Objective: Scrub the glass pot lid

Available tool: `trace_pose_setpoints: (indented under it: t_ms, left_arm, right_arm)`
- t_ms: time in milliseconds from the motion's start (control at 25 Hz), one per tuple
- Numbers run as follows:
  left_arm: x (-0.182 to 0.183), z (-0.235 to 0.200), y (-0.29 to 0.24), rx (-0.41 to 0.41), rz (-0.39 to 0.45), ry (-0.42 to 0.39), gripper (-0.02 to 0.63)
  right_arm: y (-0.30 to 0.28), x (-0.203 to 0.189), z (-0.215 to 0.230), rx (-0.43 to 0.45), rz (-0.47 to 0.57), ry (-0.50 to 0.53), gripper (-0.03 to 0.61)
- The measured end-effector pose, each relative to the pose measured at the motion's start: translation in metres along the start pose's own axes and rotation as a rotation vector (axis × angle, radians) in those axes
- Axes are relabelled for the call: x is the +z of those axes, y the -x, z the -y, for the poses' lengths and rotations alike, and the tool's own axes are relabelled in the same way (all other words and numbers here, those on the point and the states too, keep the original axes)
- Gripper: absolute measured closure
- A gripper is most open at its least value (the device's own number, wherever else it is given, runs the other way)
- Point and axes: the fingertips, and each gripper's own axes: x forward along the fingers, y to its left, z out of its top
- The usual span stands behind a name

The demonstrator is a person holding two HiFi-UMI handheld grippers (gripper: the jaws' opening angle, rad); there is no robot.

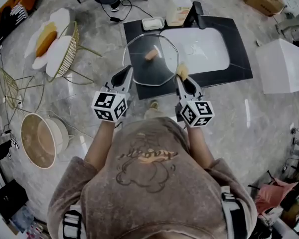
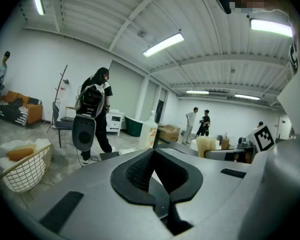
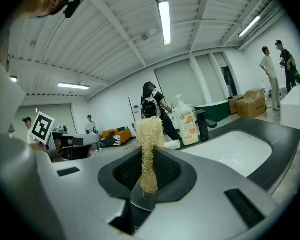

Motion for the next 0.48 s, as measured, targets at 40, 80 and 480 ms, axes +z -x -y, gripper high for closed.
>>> trace_pose_setpoints:
  t_ms: [40, 80, 480]
  left_arm:
    - [0.000, -0.002, -0.006, 0.004, -0.006, -0.001, 0.595]
    - [0.001, -0.004, -0.012, 0.010, -0.009, -0.002, 0.595]
    - [0.026, -0.019, -0.054, 0.020, 0.006, 0.002, 0.595]
  right_arm:
    - [-0.005, 0.003, 0.006, 0.006, -0.004, 0.001, 0.528]
    - [-0.010, 0.005, 0.011, 0.013, -0.007, 0.002, 0.528]
    - [-0.050, 0.025, 0.037, 0.042, -0.024, 0.017, 0.528]
